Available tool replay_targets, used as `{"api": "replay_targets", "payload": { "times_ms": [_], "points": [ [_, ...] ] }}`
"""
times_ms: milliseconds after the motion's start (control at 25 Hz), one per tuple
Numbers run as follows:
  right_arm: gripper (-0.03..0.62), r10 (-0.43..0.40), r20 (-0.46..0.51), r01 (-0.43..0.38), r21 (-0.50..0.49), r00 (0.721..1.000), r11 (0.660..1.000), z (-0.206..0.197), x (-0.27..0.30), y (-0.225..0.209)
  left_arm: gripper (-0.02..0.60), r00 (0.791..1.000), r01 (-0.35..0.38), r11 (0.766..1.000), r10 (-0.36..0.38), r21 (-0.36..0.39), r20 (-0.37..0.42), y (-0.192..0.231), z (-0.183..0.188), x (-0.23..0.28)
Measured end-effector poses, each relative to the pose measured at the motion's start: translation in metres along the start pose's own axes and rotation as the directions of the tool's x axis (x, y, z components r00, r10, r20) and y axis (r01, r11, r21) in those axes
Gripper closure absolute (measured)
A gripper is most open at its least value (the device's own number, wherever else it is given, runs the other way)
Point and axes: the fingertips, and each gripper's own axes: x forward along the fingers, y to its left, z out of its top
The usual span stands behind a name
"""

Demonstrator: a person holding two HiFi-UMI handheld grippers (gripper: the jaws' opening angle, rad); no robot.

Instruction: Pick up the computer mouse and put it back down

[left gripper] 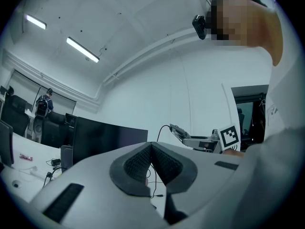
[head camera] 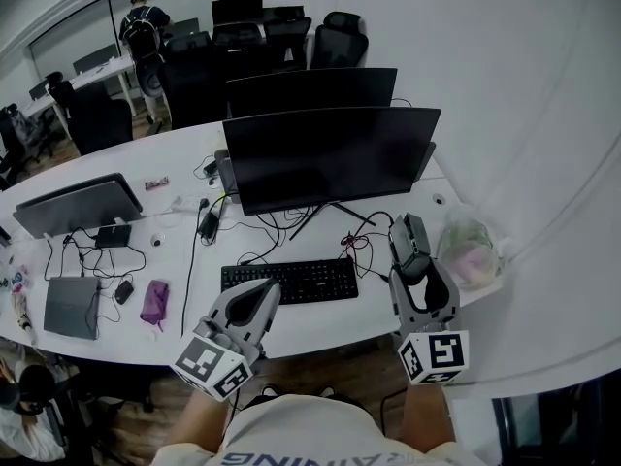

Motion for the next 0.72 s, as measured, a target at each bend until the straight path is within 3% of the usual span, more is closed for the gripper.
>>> {"api": "replay_targets", "payload": {
  "times_ms": [720],
  "points": [
    [0.33, 0.009, -0.005, -0.009, -0.003, 1.0, 1.0, -0.0011, -0.0041, 0.0027, 0.577, 1.0, 0.011, 1.0, -0.01, 0.008, -0.008, -0.0048, -0.0005, -0.0043]
  ]
}}
